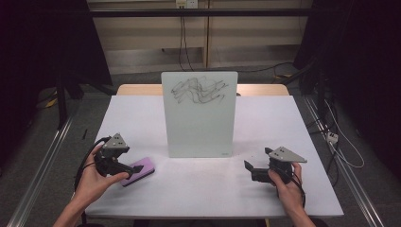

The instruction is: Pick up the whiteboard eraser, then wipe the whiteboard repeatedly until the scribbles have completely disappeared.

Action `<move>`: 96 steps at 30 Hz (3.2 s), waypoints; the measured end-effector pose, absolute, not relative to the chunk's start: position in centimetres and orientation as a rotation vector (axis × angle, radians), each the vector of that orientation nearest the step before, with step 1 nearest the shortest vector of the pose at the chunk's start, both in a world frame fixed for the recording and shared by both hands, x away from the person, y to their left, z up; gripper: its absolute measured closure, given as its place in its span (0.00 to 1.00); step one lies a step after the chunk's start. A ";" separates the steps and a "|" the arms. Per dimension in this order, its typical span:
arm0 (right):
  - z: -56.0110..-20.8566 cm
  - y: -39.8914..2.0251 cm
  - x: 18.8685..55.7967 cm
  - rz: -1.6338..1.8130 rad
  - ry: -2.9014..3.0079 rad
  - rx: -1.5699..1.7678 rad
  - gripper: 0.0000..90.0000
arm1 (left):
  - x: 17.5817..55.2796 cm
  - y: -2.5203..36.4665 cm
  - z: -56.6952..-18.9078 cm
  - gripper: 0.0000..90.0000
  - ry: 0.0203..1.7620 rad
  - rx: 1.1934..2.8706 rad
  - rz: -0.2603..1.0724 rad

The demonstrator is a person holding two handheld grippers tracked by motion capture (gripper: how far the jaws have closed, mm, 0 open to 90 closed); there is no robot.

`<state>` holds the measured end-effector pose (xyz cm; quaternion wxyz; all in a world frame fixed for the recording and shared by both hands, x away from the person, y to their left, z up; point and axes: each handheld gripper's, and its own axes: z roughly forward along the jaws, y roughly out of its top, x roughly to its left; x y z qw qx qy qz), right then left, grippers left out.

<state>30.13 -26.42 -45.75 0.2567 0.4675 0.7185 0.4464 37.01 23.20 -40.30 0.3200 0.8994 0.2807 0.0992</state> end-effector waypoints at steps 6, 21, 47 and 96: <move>-45.8 -26.4 30.2 1.209 1.957 1.267 0.07 | 36.8 22.8 -41.1 0.19 0.729 2.445 0.233; -45.8 -26.3 30.3 1.211 1.964 1.261 0.07 | 37.1 22.0 -42.2 0.31 0.660 2.570 0.172; -45.8 -26.2 30.3 1.214 1.964 1.254 0.07 | 37.3 21.7 -42.4 0.45 0.634 2.617 0.157; -45.8 -26.0 30.6 1.220 1.963 1.260 0.07 | 35.3 23.7 -39.8 0.45 0.728 2.062 0.367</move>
